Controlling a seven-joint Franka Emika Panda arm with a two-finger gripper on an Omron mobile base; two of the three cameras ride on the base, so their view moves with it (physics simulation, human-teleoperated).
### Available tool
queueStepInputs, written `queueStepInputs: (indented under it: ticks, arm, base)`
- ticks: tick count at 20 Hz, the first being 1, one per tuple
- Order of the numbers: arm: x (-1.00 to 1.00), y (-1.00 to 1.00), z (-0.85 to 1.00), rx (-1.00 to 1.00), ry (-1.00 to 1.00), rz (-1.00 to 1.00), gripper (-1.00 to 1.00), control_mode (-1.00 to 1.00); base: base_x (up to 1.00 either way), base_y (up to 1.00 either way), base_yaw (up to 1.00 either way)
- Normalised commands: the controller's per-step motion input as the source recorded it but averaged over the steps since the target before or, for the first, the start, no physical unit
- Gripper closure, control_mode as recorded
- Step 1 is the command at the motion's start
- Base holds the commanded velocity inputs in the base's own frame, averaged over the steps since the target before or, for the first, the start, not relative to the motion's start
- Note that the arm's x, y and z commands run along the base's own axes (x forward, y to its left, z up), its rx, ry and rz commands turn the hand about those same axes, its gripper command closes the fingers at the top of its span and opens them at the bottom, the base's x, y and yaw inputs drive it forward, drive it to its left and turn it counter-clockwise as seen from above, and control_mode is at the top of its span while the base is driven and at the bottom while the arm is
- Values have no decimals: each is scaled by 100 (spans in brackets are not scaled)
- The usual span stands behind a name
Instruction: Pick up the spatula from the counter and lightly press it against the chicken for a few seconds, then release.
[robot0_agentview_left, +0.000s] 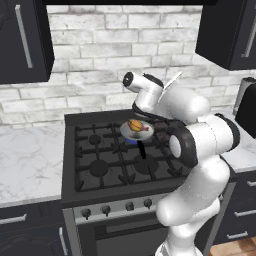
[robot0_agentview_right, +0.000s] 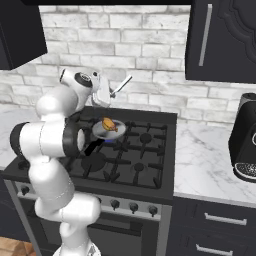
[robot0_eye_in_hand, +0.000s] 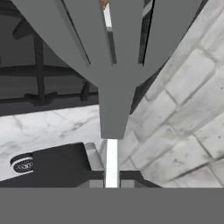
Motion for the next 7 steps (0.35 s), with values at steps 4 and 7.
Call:
queueStepInputs:
  ticks: [4, 7]
  arm:
    - [-59, -8, 39, 7, -17, 13, 100, -100]
    - [-64, -1, 35, 7, -11, 12, 100, -100]
  base:
    - [0, 0, 0]
    - [0, 0, 0]
